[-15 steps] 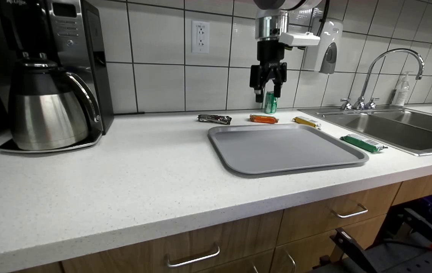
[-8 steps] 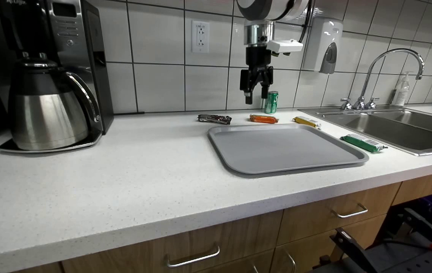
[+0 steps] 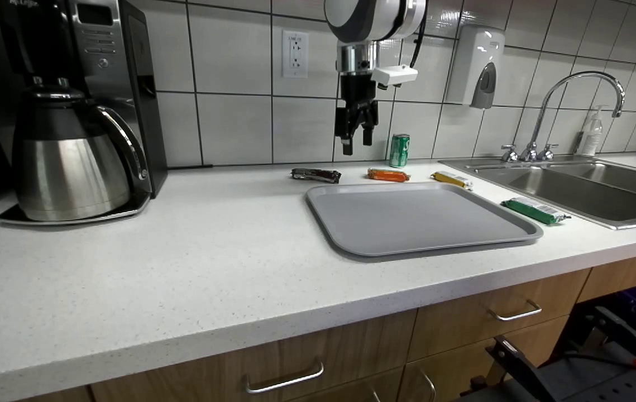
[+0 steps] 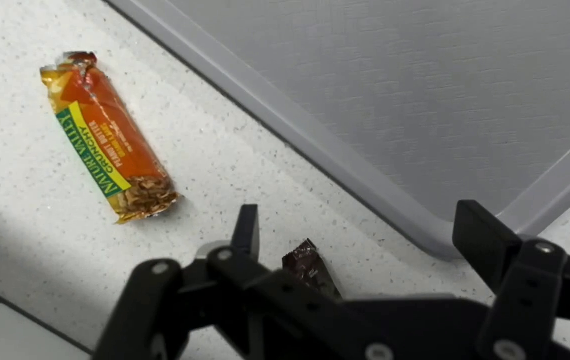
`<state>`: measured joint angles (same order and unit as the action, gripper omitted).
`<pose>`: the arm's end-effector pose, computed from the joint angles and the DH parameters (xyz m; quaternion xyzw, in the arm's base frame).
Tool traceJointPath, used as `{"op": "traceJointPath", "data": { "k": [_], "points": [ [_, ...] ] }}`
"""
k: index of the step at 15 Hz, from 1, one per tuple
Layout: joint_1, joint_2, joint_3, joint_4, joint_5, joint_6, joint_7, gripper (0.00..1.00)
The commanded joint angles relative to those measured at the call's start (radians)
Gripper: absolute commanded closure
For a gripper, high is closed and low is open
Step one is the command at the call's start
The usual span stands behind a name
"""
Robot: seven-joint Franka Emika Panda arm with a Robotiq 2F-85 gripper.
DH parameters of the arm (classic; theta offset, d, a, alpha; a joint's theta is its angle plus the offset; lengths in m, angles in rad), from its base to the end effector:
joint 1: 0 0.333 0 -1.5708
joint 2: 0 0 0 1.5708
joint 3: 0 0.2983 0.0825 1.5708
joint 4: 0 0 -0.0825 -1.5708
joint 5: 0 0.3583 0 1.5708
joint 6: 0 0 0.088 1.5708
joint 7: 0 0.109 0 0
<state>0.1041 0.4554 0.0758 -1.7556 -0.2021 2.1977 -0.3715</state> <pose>0.6208 0.1013 0.3077 0.9435 0.3250 -0.0115 0.0639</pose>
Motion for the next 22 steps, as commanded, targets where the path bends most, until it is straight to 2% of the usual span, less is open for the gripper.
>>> {"op": "traceJointPath", "data": {
  "k": [1,4,5,22],
  "points": [
    [0.006,0.078,0.015,0.121,-0.032,-0.067,-0.042,0.0],
    [0.012,0.119,0.018,0.17,-0.041,-0.081,-0.056,0.0],
    [0.006,0.079,0.017,0.096,-0.027,-0.028,-0.023,0.0],
    [0.018,0.1,0.014,0.102,-0.045,-0.012,-0.016,0.0]
  ]
}}
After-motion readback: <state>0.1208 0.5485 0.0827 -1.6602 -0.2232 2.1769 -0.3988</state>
